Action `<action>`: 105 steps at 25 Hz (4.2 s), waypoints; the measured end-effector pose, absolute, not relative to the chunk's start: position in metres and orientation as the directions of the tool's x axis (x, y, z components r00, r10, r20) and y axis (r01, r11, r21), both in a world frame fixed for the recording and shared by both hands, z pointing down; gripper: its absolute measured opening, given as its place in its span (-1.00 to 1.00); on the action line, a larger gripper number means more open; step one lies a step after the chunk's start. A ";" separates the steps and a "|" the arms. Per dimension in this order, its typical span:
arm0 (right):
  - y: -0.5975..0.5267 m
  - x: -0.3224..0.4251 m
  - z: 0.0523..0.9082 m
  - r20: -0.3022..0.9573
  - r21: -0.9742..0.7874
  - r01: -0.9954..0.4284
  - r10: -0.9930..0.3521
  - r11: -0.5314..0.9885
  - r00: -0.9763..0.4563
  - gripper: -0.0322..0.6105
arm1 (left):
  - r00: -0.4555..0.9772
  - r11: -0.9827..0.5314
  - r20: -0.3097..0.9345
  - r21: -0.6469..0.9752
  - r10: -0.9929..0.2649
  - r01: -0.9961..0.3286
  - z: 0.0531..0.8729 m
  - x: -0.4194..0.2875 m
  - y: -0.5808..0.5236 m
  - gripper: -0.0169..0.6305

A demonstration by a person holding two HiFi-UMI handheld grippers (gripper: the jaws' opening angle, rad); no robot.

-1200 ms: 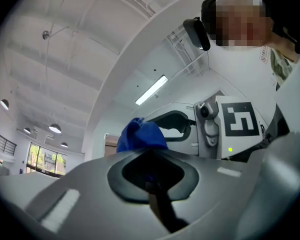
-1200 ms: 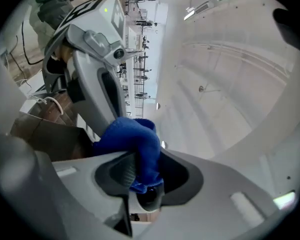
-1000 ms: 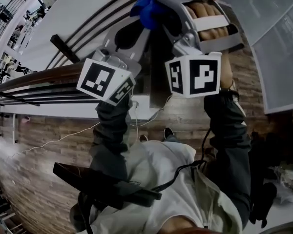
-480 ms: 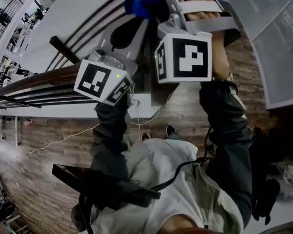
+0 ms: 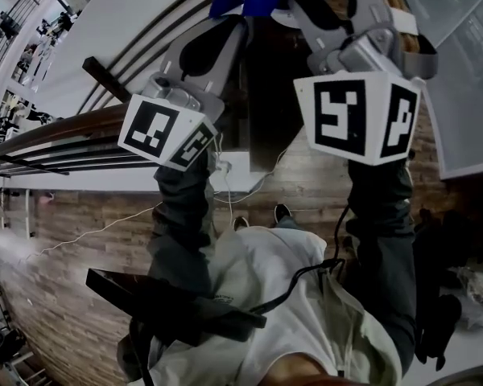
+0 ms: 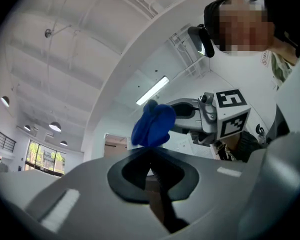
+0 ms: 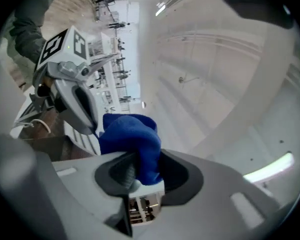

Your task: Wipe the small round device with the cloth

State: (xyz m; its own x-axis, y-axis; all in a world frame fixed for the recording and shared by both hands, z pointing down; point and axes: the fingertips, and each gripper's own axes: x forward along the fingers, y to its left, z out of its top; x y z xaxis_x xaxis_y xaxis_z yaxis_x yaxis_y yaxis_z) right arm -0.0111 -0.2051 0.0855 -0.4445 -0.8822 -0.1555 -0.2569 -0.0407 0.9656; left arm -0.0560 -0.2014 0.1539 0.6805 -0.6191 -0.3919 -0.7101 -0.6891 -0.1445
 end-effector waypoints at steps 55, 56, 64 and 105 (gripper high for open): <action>-0.191 0.014 0.135 -0.193 0.970 -0.227 -0.850 -0.090 -0.490 -0.53 | 0.673 -0.749 -0.423 0.022 -0.607 -0.662 0.185 -0.052 -0.176 -0.94; -0.188 0.017 0.147 -0.152 0.967 -0.252 -0.853 -0.025 -0.500 -0.53 | 0.675 -0.751 -0.420 0.025 -0.607 -0.660 0.188 -0.050 -0.175 -0.94; -0.161 0.077 0.164 -0.324 0.686 -0.713 -0.817 0.144 -0.477 -0.53 | 0.667 -0.748 -0.400 0.075 -0.628 -0.659 0.213 -0.039 -0.173 -0.94; -0.149 0.105 0.209 -0.287 0.441 -0.839 -0.835 0.319 -0.469 -0.53 | 0.608 -0.693 -0.383 0.132 -0.695 -0.709 0.236 -0.030 -0.162 -0.94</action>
State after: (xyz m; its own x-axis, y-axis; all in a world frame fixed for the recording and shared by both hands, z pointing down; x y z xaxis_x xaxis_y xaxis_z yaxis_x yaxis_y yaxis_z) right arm 0.1049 -0.1492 0.2093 -0.4688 -0.8354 -0.2871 -0.8389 0.3193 0.4407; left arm -0.0300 -0.1625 0.2355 0.6081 -0.6952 -0.3832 -0.7090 -0.6928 0.1319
